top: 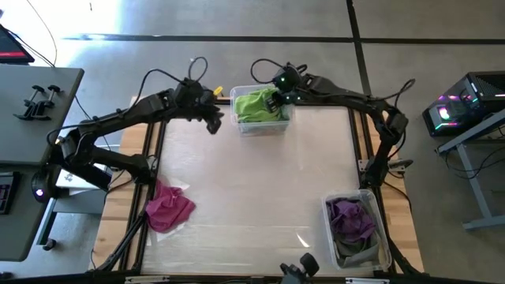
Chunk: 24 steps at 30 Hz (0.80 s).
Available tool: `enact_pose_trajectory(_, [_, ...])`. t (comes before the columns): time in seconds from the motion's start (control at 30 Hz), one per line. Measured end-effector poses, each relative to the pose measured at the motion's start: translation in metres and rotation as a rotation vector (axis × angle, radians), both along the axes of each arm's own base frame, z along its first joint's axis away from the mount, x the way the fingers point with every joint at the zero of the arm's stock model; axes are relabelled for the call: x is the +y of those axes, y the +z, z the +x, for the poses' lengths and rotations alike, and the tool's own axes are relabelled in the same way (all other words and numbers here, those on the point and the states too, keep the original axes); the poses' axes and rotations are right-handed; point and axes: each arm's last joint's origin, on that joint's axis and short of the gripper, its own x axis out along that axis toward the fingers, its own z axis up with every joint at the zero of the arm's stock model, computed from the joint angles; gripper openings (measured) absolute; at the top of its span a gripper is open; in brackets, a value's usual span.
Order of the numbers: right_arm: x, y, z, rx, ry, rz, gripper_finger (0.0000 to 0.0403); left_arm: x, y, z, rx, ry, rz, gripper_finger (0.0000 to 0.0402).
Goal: Sort towels by color in basket
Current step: Adjust the towels in the top transparent bin
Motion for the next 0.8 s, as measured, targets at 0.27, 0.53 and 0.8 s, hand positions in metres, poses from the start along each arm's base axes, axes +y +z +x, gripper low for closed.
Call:
enact_pose_trajectory(0.27, [0.027, 0.037, -0.012, -0.068, 0.495, 0.115, 0.0174, 0.002, -0.026, 0.034, 0.056, -0.108, 0.012, 0.0108])
enact_pose_trajectory(0.53, [0.03, 0.011, -0.035, 0.324, 0.28, 0.081, 0.0169, 0.015, -0.058, 0.057, 0.09, -0.065, -0.042, 0.0108])
enact_pose_trajectory(0.8, [-0.016, 0.034, -0.09, 0.211, 0.109, 0.112, 0.0152, 0.032, -0.056, 0.06, 0.077, -0.024, 0.115, 0.0108])
